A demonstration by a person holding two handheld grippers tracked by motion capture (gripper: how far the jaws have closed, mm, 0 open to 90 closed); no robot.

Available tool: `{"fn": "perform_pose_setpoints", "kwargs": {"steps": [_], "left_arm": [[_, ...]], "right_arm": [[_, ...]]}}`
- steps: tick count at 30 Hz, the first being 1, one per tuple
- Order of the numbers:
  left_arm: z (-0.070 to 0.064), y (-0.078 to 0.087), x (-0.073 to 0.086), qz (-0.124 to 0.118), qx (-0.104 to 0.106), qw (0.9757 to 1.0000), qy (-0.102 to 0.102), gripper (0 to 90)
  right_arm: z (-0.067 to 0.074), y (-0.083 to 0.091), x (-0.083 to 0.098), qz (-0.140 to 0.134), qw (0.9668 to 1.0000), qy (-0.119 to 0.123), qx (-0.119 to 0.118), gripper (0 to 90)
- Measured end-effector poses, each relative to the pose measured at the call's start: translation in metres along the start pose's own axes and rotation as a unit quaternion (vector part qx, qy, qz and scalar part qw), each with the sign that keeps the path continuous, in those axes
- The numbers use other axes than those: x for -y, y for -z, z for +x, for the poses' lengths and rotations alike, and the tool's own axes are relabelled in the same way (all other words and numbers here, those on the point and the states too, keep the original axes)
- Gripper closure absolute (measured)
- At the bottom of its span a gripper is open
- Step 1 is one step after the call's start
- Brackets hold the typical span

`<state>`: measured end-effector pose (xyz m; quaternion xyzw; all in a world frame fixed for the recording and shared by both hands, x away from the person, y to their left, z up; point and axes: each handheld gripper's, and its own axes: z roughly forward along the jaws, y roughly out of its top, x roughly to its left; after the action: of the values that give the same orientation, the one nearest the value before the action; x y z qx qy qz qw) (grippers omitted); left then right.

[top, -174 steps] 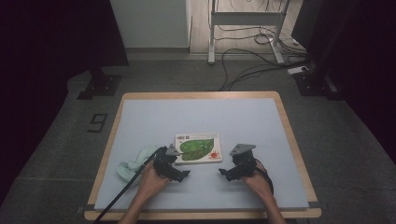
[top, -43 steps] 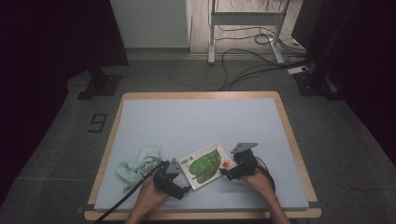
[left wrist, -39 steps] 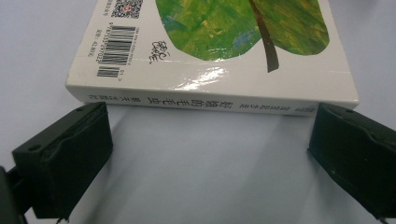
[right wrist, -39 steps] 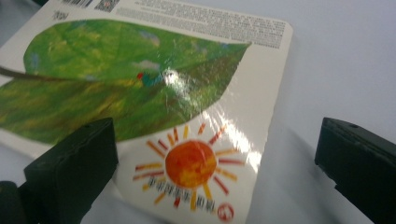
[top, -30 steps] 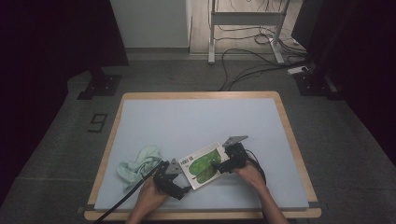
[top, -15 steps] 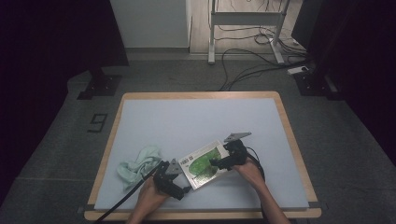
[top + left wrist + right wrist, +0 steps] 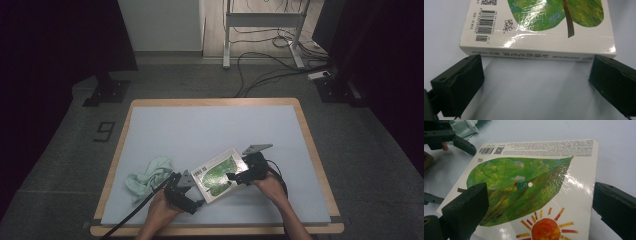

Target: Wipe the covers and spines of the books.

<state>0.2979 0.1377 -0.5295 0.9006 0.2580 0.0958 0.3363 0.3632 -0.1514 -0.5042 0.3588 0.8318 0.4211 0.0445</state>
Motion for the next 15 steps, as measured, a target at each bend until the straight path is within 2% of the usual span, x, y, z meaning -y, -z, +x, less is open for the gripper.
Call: {"fn": "perform_pose_setpoints", "kwargs": {"steps": [4, 6, 7, 10, 15], "left_arm": [[0.000, 0.000, 0.000, 0.000, 0.000, 1.0000, 0.000, 0.0], [0.000, 0.000, 0.000, 0.000, 0.000, 1.0000, 0.000, 0.0], [0.000, 0.000, 0.000, 0.000, 0.000, 1.0000, 0.000, 0.0], [0.000, 0.000, 0.000, 0.000, 0.000, 1.0000, 0.000, 0.0], [0.000, 0.000, 0.000, 0.000, 0.000, 1.0000, 0.000, 0.0]], "right_arm": [[0.002, 0.003, 0.001, -0.004, 1.0000, -0.007, -0.003, 2.2], [0.004, 0.004, 0.003, -0.007, 0.9986, -0.018, -0.050, 6.0], [0.005, 0.004, 0.003, -0.007, 0.9982, -0.017, -0.058, 6.6], [0.015, 0.002, 0.000, 0.010, 0.9994, 0.018, -0.027, 5.9], [0.013, 0.000, -0.005, 0.032, 0.9987, 0.034, -0.022, 7.9]]}}
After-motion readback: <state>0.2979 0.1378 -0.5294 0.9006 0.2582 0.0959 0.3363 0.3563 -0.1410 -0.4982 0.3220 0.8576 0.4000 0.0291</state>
